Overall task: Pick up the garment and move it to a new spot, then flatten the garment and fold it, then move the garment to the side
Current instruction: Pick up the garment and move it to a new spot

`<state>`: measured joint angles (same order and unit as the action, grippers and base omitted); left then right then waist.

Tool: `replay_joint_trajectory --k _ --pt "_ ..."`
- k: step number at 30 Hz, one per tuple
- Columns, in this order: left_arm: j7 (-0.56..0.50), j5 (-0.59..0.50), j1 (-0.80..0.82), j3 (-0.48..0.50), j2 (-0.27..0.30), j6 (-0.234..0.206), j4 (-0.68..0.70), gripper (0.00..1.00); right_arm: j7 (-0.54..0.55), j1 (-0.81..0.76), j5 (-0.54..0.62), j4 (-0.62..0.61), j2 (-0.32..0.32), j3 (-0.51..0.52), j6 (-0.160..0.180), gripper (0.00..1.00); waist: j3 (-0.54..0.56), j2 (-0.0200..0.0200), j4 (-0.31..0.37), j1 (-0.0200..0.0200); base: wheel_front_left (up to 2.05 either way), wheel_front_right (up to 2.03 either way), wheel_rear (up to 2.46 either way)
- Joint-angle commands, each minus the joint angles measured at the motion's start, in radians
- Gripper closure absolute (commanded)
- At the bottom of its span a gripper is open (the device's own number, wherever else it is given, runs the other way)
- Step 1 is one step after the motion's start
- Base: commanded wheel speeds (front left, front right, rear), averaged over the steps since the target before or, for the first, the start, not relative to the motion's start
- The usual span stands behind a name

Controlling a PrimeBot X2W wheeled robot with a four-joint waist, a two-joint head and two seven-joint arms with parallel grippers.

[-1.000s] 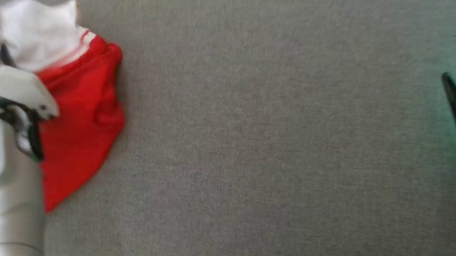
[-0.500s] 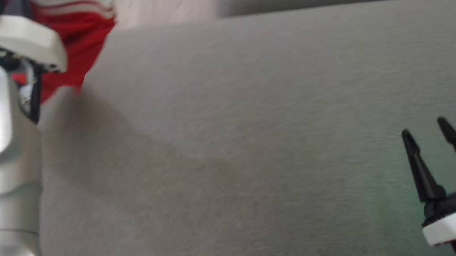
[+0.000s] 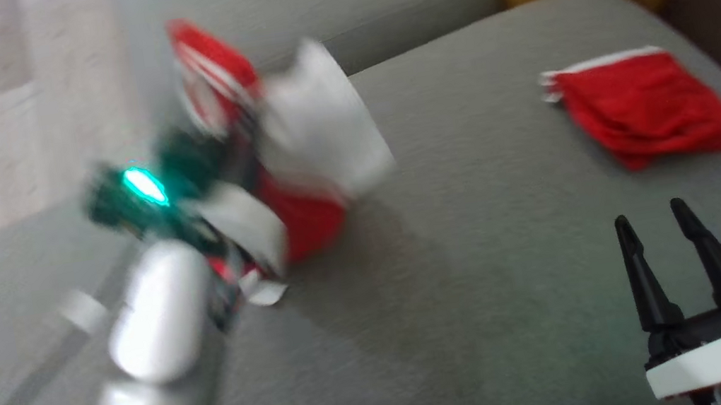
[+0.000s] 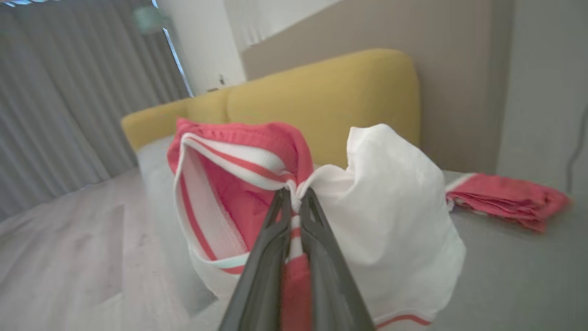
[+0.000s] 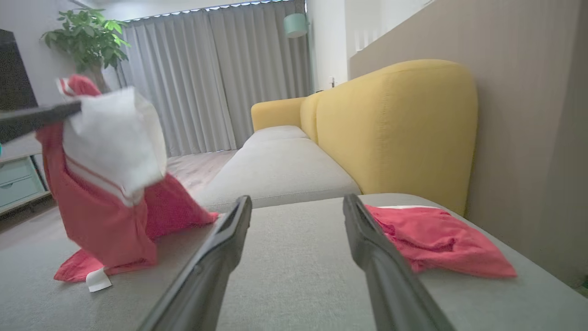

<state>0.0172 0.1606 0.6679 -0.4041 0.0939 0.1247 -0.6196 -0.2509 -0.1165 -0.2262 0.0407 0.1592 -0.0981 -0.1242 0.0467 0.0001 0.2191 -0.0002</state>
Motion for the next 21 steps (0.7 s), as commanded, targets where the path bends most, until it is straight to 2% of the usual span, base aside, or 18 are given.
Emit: replay_joint_trajectory --k 1,6,7,8,11,16,21 --pt "0.022 0.005 -0.003 0.001 0.003 0.002 0.003 1.00 -0.011 0.025 0.002 -0.030 0.001 -0.030 -0.007 0.00 -0.012 -0.0001 0.082 0.0002 0.00 0.00 0.00" --pt "0.092 -0.012 -0.101 -0.078 -0.029 -0.018 -0.101 1.00 -0.011 0.038 -0.008 -0.024 -0.008 -0.056 -0.007 0.00 -0.069 -0.0001 0.105 0.0002 0.00 0.00 0.00" --pt "0.119 -0.016 -0.113 -0.096 -0.034 -0.030 -0.121 0.53 -0.011 0.043 -0.011 -0.024 -0.010 -0.059 -0.007 0.00 -0.087 -0.0001 0.106 0.0002 0.00 0.00 0.00" --pt "0.148 -0.017 -0.122 -0.113 -0.038 -0.041 -0.137 0.00 -0.011 0.048 -0.014 -0.022 -0.012 -0.060 -0.007 0.00 -0.100 -0.0001 0.103 0.0002 0.00 0.00 0.00" --pt "0.210 -0.001 -0.145 -0.169 -0.043 -0.081 -0.143 0.00 -0.011 0.055 -0.019 -0.009 -0.015 -0.054 -0.007 0.00 -0.114 -0.0001 0.079 0.0002 0.00 0.00 0.00" --pt "0.243 0.078 -0.235 -0.260 -0.043 -0.203 -0.001 0.00 -0.011 0.033 -0.013 0.021 -0.017 -0.036 -0.007 0.00 -0.051 -0.0001 0.006 0.0002 0.00 0.00 0.00" --pt "0.244 0.085 -0.397 -0.219 -0.040 -0.329 0.188 0.00 -0.011 -0.005 0.009 0.025 -0.030 0.009 -0.007 0.00 0.013 -0.0001 -0.089 0.0002 0.00 0.00 0.00"
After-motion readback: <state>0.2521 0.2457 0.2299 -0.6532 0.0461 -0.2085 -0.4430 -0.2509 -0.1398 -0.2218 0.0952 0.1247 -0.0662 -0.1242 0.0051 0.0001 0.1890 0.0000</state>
